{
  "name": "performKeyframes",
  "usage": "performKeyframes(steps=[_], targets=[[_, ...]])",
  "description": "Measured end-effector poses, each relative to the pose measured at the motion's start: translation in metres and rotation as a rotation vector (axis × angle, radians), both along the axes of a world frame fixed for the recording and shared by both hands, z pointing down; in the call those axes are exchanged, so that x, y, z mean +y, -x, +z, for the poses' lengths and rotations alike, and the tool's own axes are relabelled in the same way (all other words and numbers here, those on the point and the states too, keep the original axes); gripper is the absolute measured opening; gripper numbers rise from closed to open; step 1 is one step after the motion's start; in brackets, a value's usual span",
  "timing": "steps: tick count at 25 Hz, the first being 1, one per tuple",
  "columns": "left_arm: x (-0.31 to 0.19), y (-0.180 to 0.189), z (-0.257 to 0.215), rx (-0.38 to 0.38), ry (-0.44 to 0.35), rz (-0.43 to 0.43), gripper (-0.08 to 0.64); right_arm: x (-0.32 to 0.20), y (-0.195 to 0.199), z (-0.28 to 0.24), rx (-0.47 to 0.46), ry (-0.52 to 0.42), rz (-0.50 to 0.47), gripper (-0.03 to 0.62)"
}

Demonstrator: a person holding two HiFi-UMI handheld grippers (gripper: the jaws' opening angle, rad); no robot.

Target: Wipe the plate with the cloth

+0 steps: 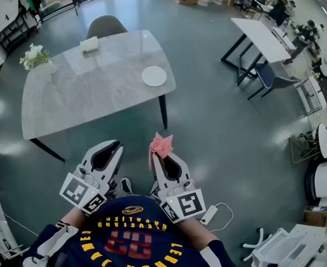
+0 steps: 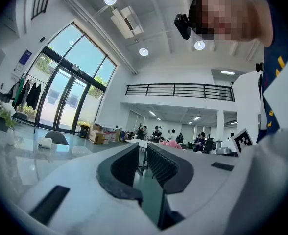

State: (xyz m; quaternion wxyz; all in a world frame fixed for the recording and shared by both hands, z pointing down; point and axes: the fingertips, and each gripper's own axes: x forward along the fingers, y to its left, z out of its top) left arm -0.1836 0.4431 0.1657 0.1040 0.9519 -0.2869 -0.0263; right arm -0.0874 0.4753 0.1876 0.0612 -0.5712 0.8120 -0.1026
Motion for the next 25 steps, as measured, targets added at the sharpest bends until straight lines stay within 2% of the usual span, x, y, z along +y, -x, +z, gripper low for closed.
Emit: performKeyframes(steps=[12, 19, 25], targets=[[0.004, -0.026, -0.003, -0.011, -0.012, -0.019, 0.054, -0.002, -0.024, 0.003, -0.024, 0.018, -0.040, 0.040], [0.019, -0.056, -0.009, -0.018, -0.038, -0.046, 0.054, 0.008, -0.056, 0.000, -0.045, 0.009, -0.067, 0.040], [0.024, -0.075, -0.005, -0.033, -0.018, -0.062, 0.054, 0.007, -0.071, 0.004, -0.050, 0.035, -0.108, 0.040]])
